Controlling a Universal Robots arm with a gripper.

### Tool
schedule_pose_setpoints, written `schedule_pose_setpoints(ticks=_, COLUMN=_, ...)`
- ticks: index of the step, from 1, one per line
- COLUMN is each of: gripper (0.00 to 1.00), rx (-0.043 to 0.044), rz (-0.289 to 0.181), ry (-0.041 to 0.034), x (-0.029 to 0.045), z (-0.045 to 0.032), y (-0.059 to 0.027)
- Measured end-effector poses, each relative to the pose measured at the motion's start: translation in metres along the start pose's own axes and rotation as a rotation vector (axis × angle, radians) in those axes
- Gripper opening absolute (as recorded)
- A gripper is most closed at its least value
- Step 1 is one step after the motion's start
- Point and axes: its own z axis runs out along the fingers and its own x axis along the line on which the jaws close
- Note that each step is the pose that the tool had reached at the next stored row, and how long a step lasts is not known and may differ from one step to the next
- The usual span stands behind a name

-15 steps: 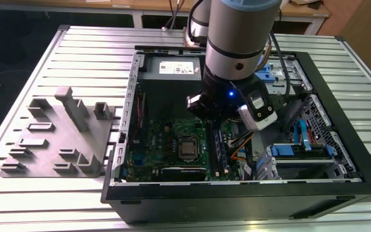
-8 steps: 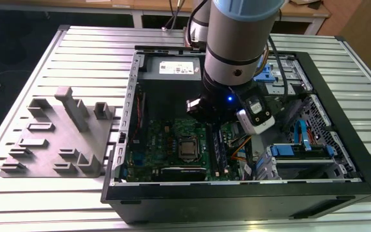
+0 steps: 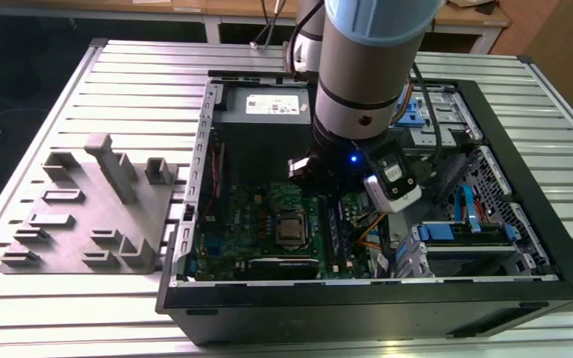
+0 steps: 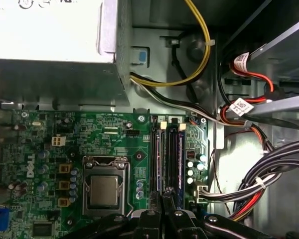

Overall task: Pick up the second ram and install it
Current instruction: 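Insert the second ram into the second slot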

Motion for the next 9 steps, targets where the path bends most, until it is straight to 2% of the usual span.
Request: schedule_pose_setpoints(ticks=9, gripper=0.1, rx=0.0002, rz=0.0, ry=0.0, x=-0.0032, z=0.0072, y=-0.0005)
